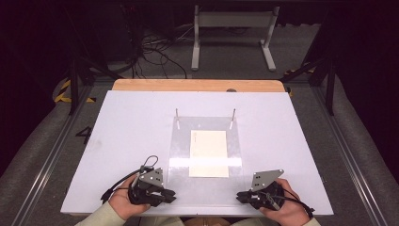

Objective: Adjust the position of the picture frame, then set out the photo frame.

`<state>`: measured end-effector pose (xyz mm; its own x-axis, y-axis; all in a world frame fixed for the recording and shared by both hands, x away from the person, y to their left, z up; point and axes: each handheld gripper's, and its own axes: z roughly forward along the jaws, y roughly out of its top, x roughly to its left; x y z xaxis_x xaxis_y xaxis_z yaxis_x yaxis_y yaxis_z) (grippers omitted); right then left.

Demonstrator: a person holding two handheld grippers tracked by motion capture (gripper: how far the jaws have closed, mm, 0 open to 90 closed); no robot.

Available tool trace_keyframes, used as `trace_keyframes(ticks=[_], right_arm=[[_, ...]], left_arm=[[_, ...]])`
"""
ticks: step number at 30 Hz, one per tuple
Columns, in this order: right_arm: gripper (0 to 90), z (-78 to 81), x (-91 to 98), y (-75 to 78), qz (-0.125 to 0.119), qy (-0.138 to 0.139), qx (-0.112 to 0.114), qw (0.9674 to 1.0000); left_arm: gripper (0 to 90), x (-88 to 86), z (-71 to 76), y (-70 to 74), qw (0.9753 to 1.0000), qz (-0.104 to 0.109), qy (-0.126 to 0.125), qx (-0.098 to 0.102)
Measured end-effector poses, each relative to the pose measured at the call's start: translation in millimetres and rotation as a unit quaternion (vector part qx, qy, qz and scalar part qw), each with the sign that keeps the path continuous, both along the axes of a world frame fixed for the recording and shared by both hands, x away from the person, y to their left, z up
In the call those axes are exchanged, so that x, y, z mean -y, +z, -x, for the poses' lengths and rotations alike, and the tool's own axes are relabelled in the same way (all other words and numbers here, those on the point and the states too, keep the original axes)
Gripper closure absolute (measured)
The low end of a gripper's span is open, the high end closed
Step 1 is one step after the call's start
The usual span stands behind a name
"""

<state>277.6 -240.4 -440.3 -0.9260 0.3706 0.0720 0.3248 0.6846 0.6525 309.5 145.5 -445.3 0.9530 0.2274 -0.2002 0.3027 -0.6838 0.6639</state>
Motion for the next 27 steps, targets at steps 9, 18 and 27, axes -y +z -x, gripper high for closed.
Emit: trace_keyframes(ticks=[9,18,27], right_arm=[[77.1,-4.8,10.5,18.3,-0.068,-0.038,0.048,0.9958],[72.3,-23.7,12.3,29.0,-0.083,-0.067,0.064,0.9922],[65.5,-47.9,5.9,41.2,-0.084,-0.092,0.080,0.9890]], left_arm=[[60.5,-17.2,-17.2,11.8,0.9909,0.074,0.099,0.053],[56.9,-36.8,-45.9,13.6,0.9697,0.116,0.199,0.081],[51.6,-37.2,-61.0,12.3,0.9594,0.104,0.248,0.084]])
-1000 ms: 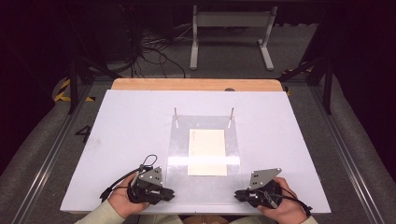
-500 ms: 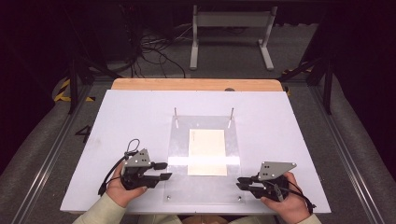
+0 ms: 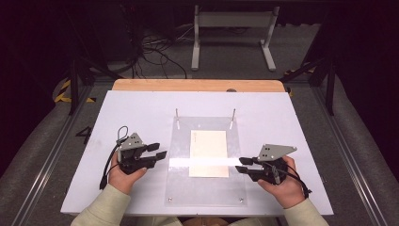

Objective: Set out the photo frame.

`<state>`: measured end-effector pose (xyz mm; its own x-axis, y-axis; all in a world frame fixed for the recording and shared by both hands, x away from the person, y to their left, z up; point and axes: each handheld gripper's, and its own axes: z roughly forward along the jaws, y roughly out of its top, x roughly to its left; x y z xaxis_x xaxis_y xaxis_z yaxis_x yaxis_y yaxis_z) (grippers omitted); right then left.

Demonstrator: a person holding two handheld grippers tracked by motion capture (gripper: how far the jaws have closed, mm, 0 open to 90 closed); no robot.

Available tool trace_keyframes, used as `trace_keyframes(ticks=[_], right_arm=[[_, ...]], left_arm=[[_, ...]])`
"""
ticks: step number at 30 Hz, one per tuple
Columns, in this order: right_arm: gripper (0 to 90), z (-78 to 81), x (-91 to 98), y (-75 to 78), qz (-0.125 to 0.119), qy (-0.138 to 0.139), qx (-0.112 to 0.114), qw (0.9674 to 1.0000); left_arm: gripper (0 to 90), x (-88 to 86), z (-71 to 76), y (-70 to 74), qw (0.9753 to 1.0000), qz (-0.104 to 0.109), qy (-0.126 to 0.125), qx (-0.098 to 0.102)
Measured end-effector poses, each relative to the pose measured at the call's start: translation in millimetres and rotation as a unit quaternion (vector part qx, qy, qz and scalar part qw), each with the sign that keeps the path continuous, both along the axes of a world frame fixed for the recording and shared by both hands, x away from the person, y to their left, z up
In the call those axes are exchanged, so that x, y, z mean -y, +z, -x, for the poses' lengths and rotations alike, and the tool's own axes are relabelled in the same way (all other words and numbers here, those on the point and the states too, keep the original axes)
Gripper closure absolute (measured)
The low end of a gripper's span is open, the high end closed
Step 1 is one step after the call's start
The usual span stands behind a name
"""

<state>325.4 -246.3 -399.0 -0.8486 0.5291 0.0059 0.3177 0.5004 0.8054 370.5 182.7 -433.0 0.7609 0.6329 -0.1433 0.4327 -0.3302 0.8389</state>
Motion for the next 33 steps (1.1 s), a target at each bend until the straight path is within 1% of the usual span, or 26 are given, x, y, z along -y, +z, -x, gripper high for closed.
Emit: trace_keyframes(ticks=[3,4,5,6,8,9,10,11,12,14,16,17,18,19,21,22,23,25,26,28,31,33], right_arm=[[63.8,-8.9,-2.3,2.5,-0.002,-0.008,0.007,0.9999],[62.4,-13.5,-3.3,4.0,-0.001,-0.018,0.003,0.9998],[62.4,-13.5,-3.3,4.0,-0.001,-0.018,0.003,0.9998],[62.1,-22.5,-4.8,7.5,-0.001,-0.034,0.005,0.9994],[62.1,-25.7,-5.3,9.0,-0.002,-0.037,0.006,0.9993],[62.5,-31.9,-6.2,12.5,-0.004,-0.041,0.007,0.9991],[62.4,-36.9,-7.1,15.6,-0.003,-0.048,0.010,0.9988],[62.4,-36.9,-7.1,15.6,-0.003,-0.048,0.010,0.9988],[62.4,-41.0,-7.8,17.8,-0.002,-0.053,0.012,0.9985],[62.9,-55.1,-9.2,21.7,-0.004,-0.056,0.015,0.9983],[64.4,-66.4,-9.4,19.9,0.003,-0.060,0.010,0.9982],[65.6,-72.4,-8.6,18.2,0.002,-0.065,0.010,0.9978],[65.8,-76.7,-7.8,17.0,-0.005,-0.070,0.009,0.9975],[66.7,-80.7,-7.0,16.2,-0.009,-0.075,0.007,0.9971],[67.1,-88.3,-6.3,15.0,-0.014,-0.087,0.009,0.9961],[67.1,-88.3,-6.3,15.0,-0.014,-0.087,0.009,0.9961],[70.2,-98.2,-6.1,13.1,-0.017,-0.107,0.014,0.9940],[71.8,-106.1,-6.5,11.3,-0.017,-0.128,0.017,0.9915],[72.3,-110.5,-6.6,9.8,-0.024,-0.138,0.021,0.9899],[74.2,-119.9,-6.4,7.0,-0.026,-0.162,0.026,0.9861],[75.3,-134.3,-6.3,3.1,-0.021,-0.188,0.029,0.9816],[75.7,-142.2,-6.5,1.5,-0.016,-0.198,0.029,0.9795]], left_arm=[[51.1,-4.1,1.9,-0.8,1.0000,-0.001,0.008,0.003],[51.0,-5.6,2.9,-1.1,0.9999,0.000,0.010,0.005],[50.8,-5.6,2.9,-1.1,0.9999,0.000,0.010,0.005],[50.8,-9.0,4.6,-1.5,0.9999,0.001,0.015,0.007],[50.7,-11.0,5.8,-1.6,0.9998,0.001,0.017,0.009],[50.6,-12.6,6.9,-1.7,0.9997,0.000,0.020,0.012],[50.6,-13.2,8.5,-1.9,0.9997,0.002,0.023,0.009],[50.5,-13.2,8.5,-1.9,0.9997,0.002,0.023,0.009],[50.5,-14.3,9.5,-2.4,0.9997,0.003,0.022,0.013],[49.5,-14.9,12.6,-3.6,0.9998,0.003,0.019,0.008],[49.2,-15.2,16.8,-4.6,0.9999,0.000,0.011,0.012],[49.1,-15.1,18.8,-4.4,0.9998,-0.003,0.010,0.015],[49.1,-14.5,20.8,-4.3,0.9999,-0.002,0.009,0.014],[49.0,-14.2,21.6,-4.3,0.9998,-0.003,0.008,0.018],[49.0,-12.9,24.0,-4.1,0.9997,-0.007,0.004,0.021],[49.0,-12.9,24.0,-4.1,0.9997,-0.007,0.004,0.021],[49.0,-11.0,25.5,-4.6,0.9998,-0.008,0.002,0.020],[49.0,-10.0,25.4,-5.0,0.9997,-0.014,-0.002,0.022],[49.0,-9.5,25.3,-5.3,0.9996,-0.015,-0.002,0.023],[49.1,-9.2,25.2,-5.9,0.9997,-0.014,-0.003,0.021],[49.1,-9.8,24.8,-6.4,0.9997,-0.016,-0.003,0.020],[49.1,-9.8,24.4,-7.2,0.9997,-0.014,-0.005,0.019]])
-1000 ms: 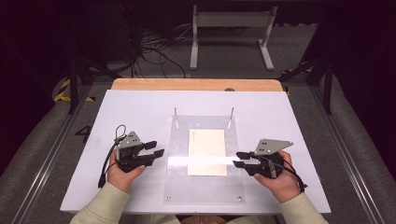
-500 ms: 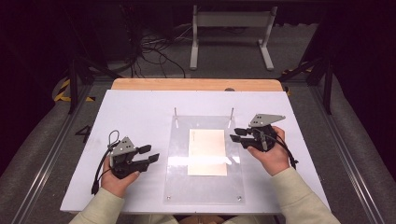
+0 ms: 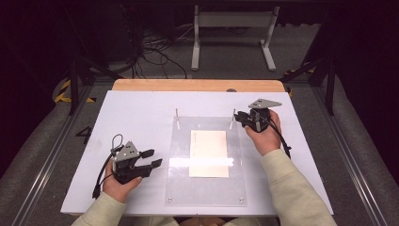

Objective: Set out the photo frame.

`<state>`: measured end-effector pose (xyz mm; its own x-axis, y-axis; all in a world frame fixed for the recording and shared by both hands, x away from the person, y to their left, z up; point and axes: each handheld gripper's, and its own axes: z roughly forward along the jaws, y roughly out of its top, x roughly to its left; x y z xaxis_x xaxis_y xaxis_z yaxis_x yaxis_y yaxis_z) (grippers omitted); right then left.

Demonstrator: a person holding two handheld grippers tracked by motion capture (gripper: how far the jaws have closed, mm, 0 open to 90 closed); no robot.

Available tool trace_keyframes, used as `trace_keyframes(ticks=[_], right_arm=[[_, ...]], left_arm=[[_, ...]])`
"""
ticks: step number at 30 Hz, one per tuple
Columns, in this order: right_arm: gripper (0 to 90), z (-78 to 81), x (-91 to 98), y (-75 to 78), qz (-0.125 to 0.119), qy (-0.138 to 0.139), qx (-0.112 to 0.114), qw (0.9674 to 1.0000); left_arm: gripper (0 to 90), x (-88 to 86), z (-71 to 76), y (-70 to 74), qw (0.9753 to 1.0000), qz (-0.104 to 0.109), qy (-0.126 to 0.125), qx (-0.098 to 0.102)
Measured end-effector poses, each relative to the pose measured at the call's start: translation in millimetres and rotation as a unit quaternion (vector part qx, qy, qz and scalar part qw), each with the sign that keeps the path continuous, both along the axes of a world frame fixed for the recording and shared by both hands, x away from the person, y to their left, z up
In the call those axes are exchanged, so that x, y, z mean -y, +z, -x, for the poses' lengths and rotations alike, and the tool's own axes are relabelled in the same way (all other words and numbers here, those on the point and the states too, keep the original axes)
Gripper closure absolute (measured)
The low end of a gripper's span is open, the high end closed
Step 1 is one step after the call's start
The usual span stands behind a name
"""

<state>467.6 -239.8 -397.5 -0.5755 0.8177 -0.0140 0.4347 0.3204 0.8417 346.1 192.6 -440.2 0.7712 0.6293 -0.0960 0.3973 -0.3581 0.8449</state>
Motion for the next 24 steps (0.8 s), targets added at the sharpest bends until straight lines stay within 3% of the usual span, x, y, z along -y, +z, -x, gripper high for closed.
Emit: trace_keyframes(ticks=[11,15,17,19,24], right_arm=[[72.6,-28.9,-6.2,-15.4,0.027,-0.028,0.008,0.9992],[81.6,-32.7,-9.8,-22.6,0.024,-0.026,0.004,0.9994],[84.9,-32.6,-11.6,-24.0,0.036,-0.030,0.010,0.9989],[85.4,-33.3,-10.2,-24.5,0.019,-0.035,0.002,0.9992],[85.7,-34.6,-9.4,-28.2,0.006,-0.039,0.004,0.9992]], left_arm=[[48.9,2.4,0.7,-1.3,1.0000,-0.002,-0.009,-0.002],[49.0,2.5,0.3,-1.7,0.9999,-0.003,-0.012,-0.003],[49.1,2.5,0.2,-2.0,0.9999,-0.004,-0.012,-0.003],[49.2,2.6,0.1,-2.1,0.9999,-0.004,-0.013,-0.004],[49.3,2.9,0.5,-1.8,0.9999,-0.004,-0.015,-0.002]])
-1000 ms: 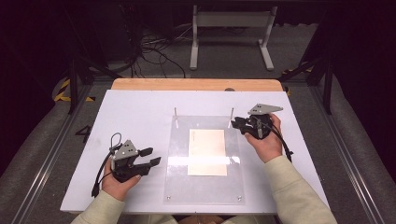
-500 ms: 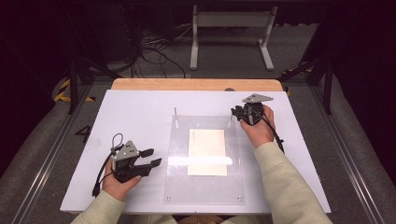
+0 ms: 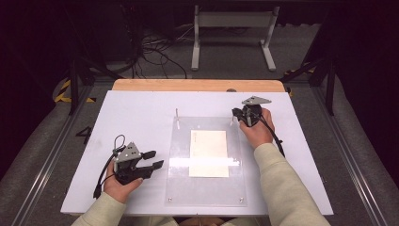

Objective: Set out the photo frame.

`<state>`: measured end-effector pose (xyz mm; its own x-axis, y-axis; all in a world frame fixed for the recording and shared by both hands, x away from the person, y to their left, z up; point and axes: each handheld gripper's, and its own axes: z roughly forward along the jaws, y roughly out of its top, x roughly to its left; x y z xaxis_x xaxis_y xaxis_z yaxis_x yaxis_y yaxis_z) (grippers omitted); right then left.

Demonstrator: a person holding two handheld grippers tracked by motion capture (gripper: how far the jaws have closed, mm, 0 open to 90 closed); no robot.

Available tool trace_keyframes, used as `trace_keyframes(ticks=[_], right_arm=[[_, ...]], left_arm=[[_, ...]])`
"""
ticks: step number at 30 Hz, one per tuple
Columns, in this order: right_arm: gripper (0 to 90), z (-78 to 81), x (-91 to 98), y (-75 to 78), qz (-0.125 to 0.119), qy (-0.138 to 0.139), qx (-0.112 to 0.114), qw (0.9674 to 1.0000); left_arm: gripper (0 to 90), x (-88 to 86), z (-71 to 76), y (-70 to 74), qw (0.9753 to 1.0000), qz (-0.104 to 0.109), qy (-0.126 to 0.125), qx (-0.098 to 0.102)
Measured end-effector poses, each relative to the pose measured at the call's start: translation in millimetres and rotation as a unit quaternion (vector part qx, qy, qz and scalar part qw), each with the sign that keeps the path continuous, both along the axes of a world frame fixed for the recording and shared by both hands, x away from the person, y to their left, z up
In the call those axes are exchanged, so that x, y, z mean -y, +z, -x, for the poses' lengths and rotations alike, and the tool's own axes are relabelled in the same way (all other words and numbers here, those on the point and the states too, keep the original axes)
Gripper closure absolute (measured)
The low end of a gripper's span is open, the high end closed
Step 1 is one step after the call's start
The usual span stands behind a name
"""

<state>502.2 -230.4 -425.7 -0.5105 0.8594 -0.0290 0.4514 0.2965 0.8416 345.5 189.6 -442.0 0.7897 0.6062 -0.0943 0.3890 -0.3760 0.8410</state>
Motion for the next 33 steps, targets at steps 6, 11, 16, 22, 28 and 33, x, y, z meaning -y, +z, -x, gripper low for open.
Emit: trace_keyframes(ticks=[6,11,16,22,28,33], right_arm=[[85.9,-3.7,0.6,-4.6,-0.013,-0.003,0.001,0.9999],[86.0,-9.2,3.8,-7.8,-0.028,0.001,-0.001,0.9996],[86.2,-16.5,6.1,-9.1,-0.043,0.002,-0.008,0.9991],[86.2,-24.2,9.4,-9.4,-0.063,0.003,-0.022,0.9978],[86.2,-30.5,12.4,-10.5,-0.083,0.005,-0.032,0.9961],[86.1,-36.7,17.2,-12.6,-0.107,0.013,-0.043,0.9933]], left_arm=[[49.4,0.3,1.5,0.8,1.0000,0.001,0.001,0.001],[49.4,0.4,0.9,0.7,1.0000,0.001,0.000,0.002],[49.4,0.3,1.6,1.1,1.0000,0.003,0.001,0.002],[49.0,-0.2,1.6,1.8,1.0000,0.006,0.002,0.007],[43.7,-0.8,1.0,2.2,0.9999,0.002,0.002,0.015],[36.6,1.6,2.5,0.8,0.9995,-0.014,-0.009,0.029]])
